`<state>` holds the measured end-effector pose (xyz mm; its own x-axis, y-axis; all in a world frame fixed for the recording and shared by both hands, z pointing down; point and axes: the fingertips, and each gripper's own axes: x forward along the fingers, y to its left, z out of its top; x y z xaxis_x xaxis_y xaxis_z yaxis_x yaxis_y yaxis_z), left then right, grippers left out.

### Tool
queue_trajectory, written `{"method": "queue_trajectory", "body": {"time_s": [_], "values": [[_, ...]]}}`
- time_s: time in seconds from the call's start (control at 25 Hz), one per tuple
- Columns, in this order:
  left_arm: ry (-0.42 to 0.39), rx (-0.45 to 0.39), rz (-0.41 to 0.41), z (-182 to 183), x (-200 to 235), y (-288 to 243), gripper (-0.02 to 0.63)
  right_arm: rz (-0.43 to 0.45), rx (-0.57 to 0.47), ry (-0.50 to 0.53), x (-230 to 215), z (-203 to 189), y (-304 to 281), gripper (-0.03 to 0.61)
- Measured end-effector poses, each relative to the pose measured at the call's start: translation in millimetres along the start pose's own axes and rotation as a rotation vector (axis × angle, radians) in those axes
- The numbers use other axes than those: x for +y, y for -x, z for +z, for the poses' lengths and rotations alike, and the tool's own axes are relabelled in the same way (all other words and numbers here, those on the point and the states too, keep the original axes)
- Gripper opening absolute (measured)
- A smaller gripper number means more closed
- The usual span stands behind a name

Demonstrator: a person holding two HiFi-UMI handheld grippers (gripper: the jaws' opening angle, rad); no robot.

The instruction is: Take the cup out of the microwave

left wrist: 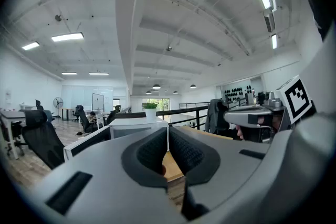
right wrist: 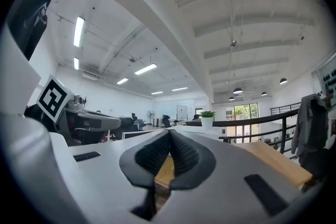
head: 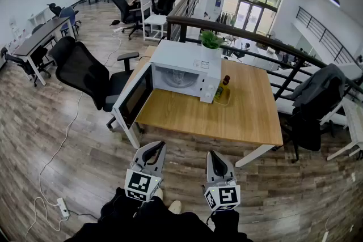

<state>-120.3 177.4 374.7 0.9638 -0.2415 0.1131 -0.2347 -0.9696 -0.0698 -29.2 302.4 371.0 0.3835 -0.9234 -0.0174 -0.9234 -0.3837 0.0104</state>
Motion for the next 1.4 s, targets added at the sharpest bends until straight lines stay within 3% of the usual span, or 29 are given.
{"method": "queue_trajectory", "body": {"time_s": [0.6,1.04,1.4], "values": [[0.019,-0.020,-0.047,0.9,26.5,-20.2,0.029,-0.029,0.022,0.023,6.9,-1.7,-31.4,0.015],[0.010,-0.050,-0.113,22.2,84.3,-65.9,0.029,-0.095,0.008,0.031,7.9,20.4,-95.6,0.015],[0.007,-0.050,-0.141,17.8,130.3,-88.1,0.029,-0.122,0.016,0.021,22.8,13.6,-143.0,0.015]]}}
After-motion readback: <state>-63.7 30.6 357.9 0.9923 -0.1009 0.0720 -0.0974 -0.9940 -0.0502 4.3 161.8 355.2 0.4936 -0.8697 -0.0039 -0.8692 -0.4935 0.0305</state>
